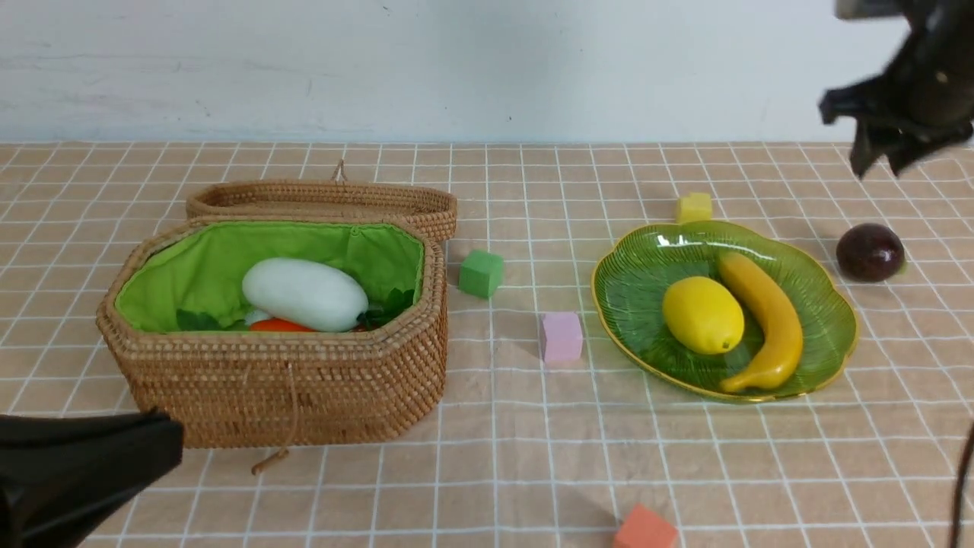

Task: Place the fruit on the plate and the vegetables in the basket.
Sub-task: Use the right arm to grab a mangosteen and put it into the right plate

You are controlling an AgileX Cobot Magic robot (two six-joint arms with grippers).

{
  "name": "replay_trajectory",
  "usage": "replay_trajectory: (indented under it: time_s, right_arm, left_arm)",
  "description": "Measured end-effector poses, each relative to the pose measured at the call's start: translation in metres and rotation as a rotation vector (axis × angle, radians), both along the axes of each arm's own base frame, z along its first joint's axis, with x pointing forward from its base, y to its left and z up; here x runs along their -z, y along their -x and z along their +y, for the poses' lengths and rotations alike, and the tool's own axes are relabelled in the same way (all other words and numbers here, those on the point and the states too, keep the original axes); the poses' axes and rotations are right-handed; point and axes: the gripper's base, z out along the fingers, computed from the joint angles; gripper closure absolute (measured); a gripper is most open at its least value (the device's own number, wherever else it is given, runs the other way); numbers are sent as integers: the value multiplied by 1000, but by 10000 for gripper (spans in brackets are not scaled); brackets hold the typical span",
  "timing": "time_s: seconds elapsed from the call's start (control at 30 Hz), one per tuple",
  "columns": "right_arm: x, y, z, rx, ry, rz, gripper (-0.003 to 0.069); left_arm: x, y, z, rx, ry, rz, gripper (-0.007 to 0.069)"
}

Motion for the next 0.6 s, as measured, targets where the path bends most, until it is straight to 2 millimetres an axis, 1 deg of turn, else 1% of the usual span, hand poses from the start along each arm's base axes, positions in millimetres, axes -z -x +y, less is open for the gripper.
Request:
replay_trajectory:
  time_s: [0.03,0.1,0.13,0.17,0.23,0.27,0.33,0.47,0.5,0.53,0.6]
  right_arm:
    - [21,-11,-17,40,-37,20,233]
    - [47,-23,-40,91,-55,22,124]
    - [54,-25,-43,99,-56,26,91]
    - [64,-30,-51,117,-57,23,44]
    - [82,-39,-66,147,-53,-4,-9]
    - [85,-40,-67,151,-52,-12,-13]
    - [96,-49,-73,165,-47,-56,-18]
    - [112,-60,-75,171,-41,-123,-17]
    - [119,-64,-76,169,-36,-143,-17]
    - [120,-65,-76,170,-36,-141,-16]
    - [135,-69,-77,172,-39,-135,-6]
  left_arm:
    - [0,0,-1,7,5,1,631]
    - [0,1,-1,15,4,7,630]
    - [0,1,-1,15,4,7,630]
    - [1,1,-1,18,2,10,630]
    - [1,2,-2,23,2,16,630]
    - [1,2,-2,23,2,16,630]
    - [1,2,-2,23,3,16,630]
    - [1,2,-2,23,5,17,631]
    - [1,2,-2,23,6,17,631]
    - [1,2,-2,23,5,17,631]
    - [1,2,-2,24,7,18,634]
